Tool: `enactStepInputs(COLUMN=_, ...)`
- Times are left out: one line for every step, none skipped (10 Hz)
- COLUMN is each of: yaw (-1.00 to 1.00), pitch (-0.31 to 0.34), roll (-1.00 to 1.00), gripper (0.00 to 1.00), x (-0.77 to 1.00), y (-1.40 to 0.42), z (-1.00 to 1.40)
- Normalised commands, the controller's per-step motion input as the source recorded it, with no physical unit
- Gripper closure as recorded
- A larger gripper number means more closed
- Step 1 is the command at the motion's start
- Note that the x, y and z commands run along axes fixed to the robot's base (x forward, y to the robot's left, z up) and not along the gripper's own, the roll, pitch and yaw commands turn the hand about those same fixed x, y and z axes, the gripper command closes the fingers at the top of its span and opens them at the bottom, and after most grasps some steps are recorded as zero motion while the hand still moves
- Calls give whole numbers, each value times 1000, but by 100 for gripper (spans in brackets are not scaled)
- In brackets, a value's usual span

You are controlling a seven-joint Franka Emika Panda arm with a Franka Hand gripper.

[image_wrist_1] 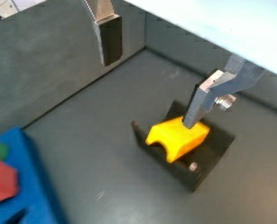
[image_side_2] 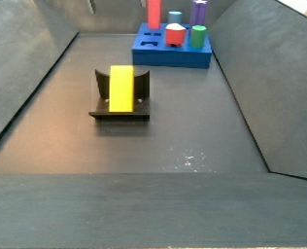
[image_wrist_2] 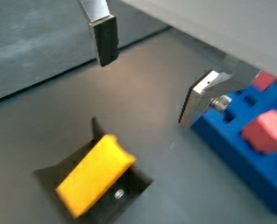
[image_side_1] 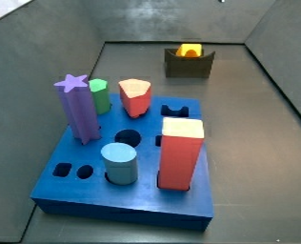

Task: Pick up the arch object. Move up. Place the arch object on the fixture. Regrasp the arch object. Rotate the arch object. Move to above the board. Insert the arch object.
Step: Regrasp the arch object.

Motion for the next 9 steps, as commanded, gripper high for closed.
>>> enactStepInputs(yaw=24, pitch=-7, roll=1000, gripper=0, x=-40, y=-24, z=3)
enactStepInputs(yaw=25, pitch=-15, roll=1000, gripper=0, x=-31, y=-20, z=10)
enactStepInputs(yaw=26, pitch=-18, roll=1000, gripper=0, x=-30, y=-19, z=7)
enactStepInputs(yaw=27, pitch=-17, roll=1000, gripper=0, x=-31, y=-20, z=6)
enactStepInputs(yaw=28, pitch=-15, roll=1000, gripper=0, x=-24, y=-18, z=14)
enactStepInputs(yaw=29, pitch=-9, roll=1000, gripper=0, x=-12, y=-18, z=15)
enactStepInputs(yaw=31, pitch=-7, roll=1000, gripper=0, x=3, y=-22, z=-2)
enactStepInputs(yaw=32, pitch=-3, roll=1000, gripper=0, x=9, y=-22, z=-9)
enactStepInputs(yaw=35, pitch=9, roll=1000, gripper=0, x=29, y=-24, z=-5)
